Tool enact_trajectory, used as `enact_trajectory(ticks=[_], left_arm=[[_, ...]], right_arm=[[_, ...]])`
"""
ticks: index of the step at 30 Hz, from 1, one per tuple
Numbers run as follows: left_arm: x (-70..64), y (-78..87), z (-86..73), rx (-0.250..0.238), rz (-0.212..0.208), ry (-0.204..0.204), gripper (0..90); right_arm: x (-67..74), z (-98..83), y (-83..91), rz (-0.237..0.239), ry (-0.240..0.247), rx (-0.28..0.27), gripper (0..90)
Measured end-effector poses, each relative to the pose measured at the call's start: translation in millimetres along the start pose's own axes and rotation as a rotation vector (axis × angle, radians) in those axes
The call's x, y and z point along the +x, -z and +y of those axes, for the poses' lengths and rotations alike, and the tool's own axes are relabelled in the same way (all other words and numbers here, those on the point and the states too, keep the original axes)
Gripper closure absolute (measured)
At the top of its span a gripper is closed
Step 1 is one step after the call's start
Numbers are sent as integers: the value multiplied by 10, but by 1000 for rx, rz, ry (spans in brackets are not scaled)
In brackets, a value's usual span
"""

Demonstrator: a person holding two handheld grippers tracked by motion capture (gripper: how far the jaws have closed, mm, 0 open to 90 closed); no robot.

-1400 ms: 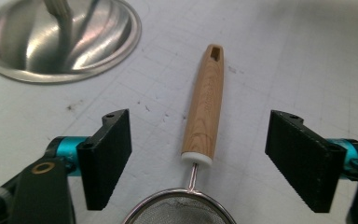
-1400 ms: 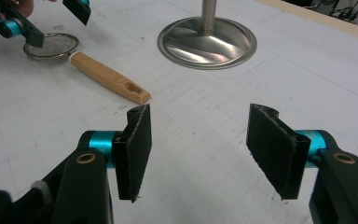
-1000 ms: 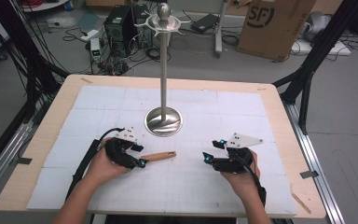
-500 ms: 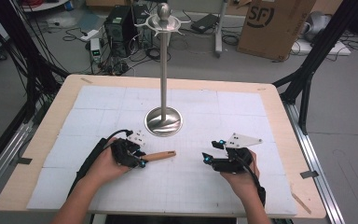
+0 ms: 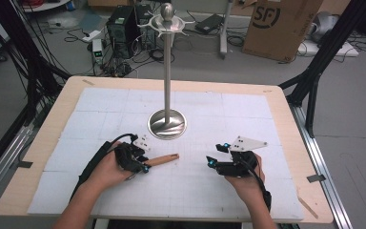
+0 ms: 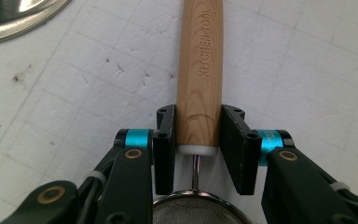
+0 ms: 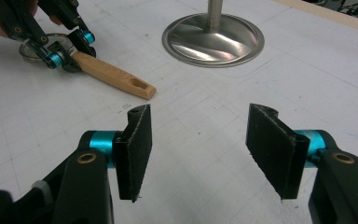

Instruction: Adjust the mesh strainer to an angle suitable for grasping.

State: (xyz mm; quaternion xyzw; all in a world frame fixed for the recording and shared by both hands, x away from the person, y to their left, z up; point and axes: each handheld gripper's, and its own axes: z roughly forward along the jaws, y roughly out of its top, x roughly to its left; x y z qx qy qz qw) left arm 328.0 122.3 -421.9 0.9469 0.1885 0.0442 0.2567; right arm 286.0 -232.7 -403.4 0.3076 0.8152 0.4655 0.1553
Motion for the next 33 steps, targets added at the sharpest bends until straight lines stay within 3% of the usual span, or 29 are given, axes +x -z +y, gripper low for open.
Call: enact_trajectory(ticks=[3, 7, 10, 13, 17, 22, 28, 33], left_arm=[[-11, -18, 70, 42, 11, -17, 676], [9, -35, 121, 69, -5, -7, 679], [0, -48, 180, 104, 2, -30, 671], [-4, -81, 227, 107, 25, -34, 572], [35, -84, 226, 109, -4, -9, 589], [7, -79, 233, 109, -3, -29, 682], [-26, -72, 219, 98, 15, -44, 686], [-14, -44, 170, 63, 0, -32, 687]], right_arm=[[-1, 0, -6, -1, 2, -2, 401], [7, 1, -8, 0, 1, 1, 402], [5, 0, -9, 0, 0, 1, 402], [2, 0, -5, 1, -3, 2, 402], [-2, -2, -2, 1, -4, 1, 402], [2, -2, -10, 2, 2, 3, 403], [5, -5, -11, 2, 1, 5, 405], [2, -9, -14, 3, -3, 6, 405]])
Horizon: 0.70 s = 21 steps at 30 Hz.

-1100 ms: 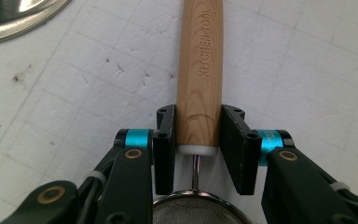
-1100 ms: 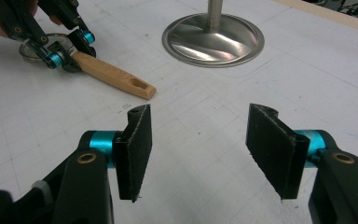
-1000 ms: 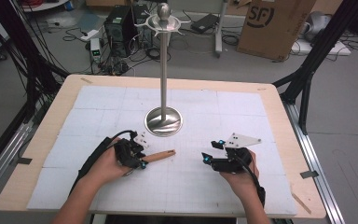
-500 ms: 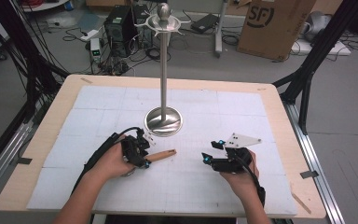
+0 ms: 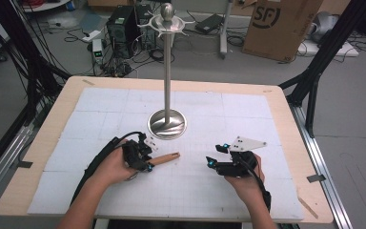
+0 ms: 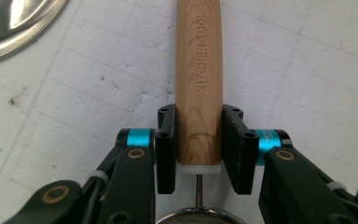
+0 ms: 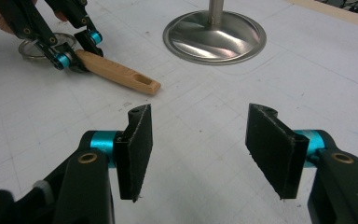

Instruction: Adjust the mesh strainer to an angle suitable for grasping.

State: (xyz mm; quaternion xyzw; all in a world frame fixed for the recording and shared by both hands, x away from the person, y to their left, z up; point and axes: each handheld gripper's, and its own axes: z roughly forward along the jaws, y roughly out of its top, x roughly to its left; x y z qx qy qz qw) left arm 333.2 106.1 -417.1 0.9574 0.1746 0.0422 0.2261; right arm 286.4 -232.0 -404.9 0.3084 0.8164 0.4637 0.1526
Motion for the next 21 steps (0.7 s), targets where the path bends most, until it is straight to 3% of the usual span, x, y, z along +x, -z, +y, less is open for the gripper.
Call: enact_trajectory(ticks=[15, 21], left_arm=[[-22, 313, -33, -160, 0, 8, 687], [-45, 358, -23, -193, -7, 2, 687]], right_arm=[[16, 8, 0, 4, 5, -6, 405], [22, 12, -4, 7, 13, -7, 405]])
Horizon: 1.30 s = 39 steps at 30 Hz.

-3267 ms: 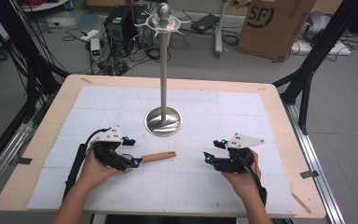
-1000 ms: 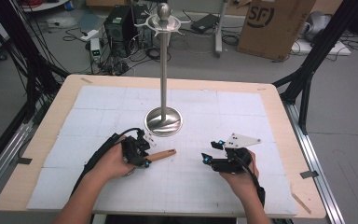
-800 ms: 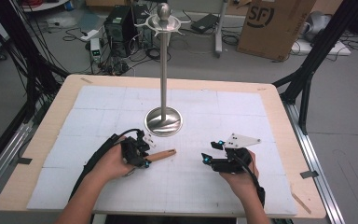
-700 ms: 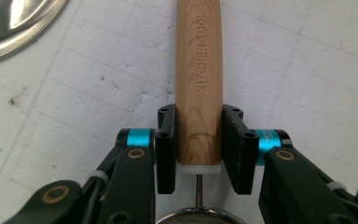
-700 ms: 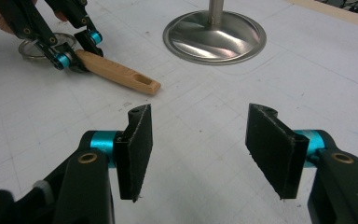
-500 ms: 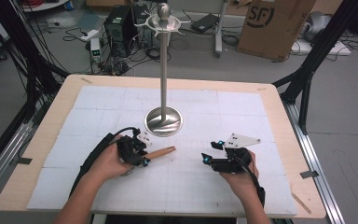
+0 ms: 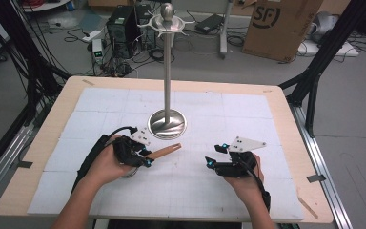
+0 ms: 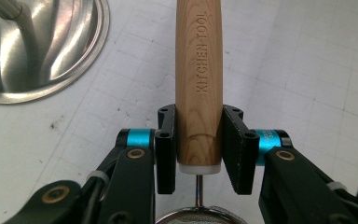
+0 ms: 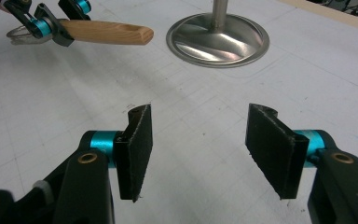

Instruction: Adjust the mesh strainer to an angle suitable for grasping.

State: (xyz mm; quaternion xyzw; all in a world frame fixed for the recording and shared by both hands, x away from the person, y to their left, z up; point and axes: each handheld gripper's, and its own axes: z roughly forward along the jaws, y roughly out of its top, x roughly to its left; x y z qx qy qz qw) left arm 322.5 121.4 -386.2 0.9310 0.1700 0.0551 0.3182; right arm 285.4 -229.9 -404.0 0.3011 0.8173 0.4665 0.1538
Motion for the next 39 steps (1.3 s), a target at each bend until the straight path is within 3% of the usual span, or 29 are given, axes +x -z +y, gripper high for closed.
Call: enact_trajectory(ticks=[11, 26, 39], left_arm=[[-9, 33, 13, -19, -1, -7, 686], [-22, 128, 22, -101, -10, -8, 686], [5, 315, -1, -249, -49, 16, 686]], right_arm=[[0, 2, 4, 1, 2, -4, 405], [16, 13, 9, 11, -3, -11, 405], [15, 12, 5, 12, -1, -6, 405]])
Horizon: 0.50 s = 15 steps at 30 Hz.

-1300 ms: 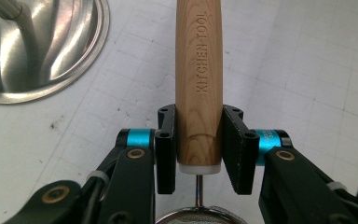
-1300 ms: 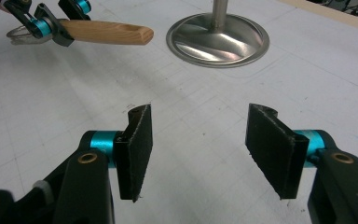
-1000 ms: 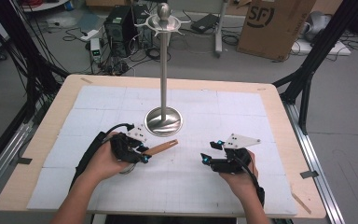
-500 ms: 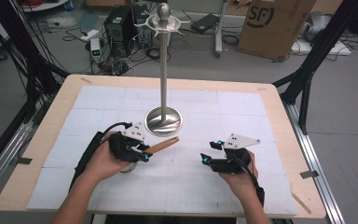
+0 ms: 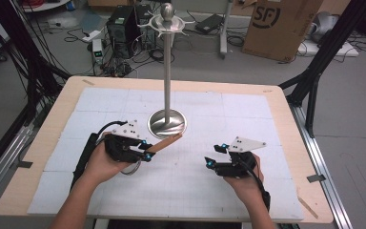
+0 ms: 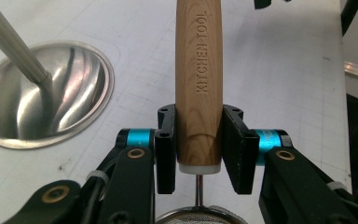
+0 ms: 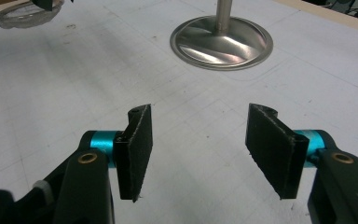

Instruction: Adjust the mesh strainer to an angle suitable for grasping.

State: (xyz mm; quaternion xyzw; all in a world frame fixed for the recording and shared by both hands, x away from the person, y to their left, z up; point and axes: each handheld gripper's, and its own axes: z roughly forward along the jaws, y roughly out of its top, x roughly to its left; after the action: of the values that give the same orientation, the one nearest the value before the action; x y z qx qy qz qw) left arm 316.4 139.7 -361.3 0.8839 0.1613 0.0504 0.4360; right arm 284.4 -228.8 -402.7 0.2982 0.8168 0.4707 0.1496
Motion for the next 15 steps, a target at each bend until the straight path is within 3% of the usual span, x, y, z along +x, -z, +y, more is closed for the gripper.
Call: enact_trajectory(ticks=[9, 15], left_arm=[[38, 144, 12, -115, -28, 23, 686], [66, 244, 7, -156, -24, 32, 686]], right_arm=[[-9, -4, -4, -2, 0, 0, 405], [-7, -4, -1, -1, -2, 0, 405]])
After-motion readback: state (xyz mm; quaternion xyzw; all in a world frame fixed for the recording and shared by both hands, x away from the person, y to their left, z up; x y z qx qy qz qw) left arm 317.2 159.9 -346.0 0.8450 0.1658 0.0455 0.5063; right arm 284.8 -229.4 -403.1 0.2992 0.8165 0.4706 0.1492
